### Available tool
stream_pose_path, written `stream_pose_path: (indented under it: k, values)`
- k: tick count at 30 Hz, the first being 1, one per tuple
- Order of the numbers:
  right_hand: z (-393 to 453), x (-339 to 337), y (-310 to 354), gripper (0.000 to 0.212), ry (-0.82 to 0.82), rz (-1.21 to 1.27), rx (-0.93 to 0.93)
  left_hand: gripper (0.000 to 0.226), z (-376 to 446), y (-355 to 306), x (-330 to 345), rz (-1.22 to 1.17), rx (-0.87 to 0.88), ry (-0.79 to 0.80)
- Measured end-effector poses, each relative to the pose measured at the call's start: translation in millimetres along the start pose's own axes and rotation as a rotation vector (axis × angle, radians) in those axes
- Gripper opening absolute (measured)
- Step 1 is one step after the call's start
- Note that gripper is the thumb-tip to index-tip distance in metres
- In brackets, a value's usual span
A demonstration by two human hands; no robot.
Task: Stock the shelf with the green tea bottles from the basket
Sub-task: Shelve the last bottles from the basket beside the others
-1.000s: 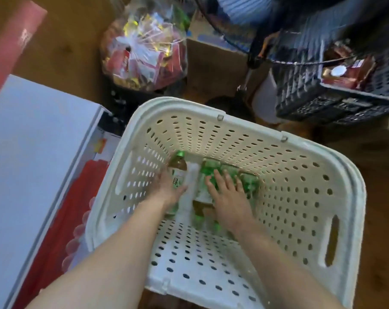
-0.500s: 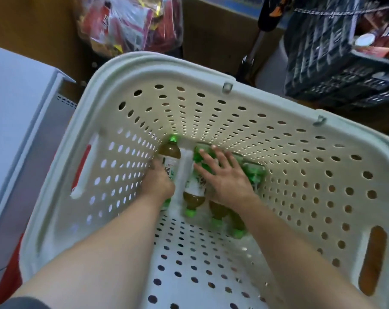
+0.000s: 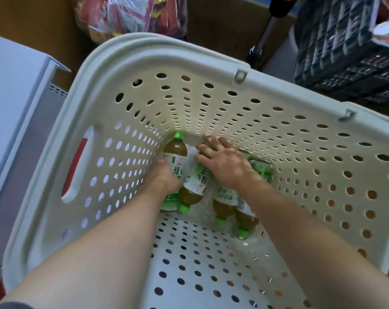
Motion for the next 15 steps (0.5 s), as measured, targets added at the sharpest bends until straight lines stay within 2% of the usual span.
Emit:
stream_pose_path:
  k: [2,3,6,10,15]
  values:
    - [1,6,-4,0.092,0.071,0.014,0.026,0.091,0,1,-1,-0.011,-0.002,0.01]
    - [1,6,-5,0.093,0.078,0.018,0.042,0.089,0,0,-2,-0.009,0.006,0.011]
    - [2,-3,2,0.084,0.041,-0.031,0.028,0.077,-6,-3,-9,-0.002,0.033,0.023]
    - [-17,-24,1,0.07,-0.031,-0.059,0.053,0.076,-28,-8,-15,-0.05,0.074,0.095]
    - [-66,-75,-7,0.069,-0.079,-0.065,0.096,0.071,-78,-20,-43,-0.142,0.142,0.209]
Point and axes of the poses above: each hand's wrist, its own z-axis towards the middle knuckle, its own x-axis out of the palm, y = z × x, the point moved 10 cm from there along z, towards the middle knuckle, and after that the axes turned 2 degrees about -x, right-handed, at the moved point
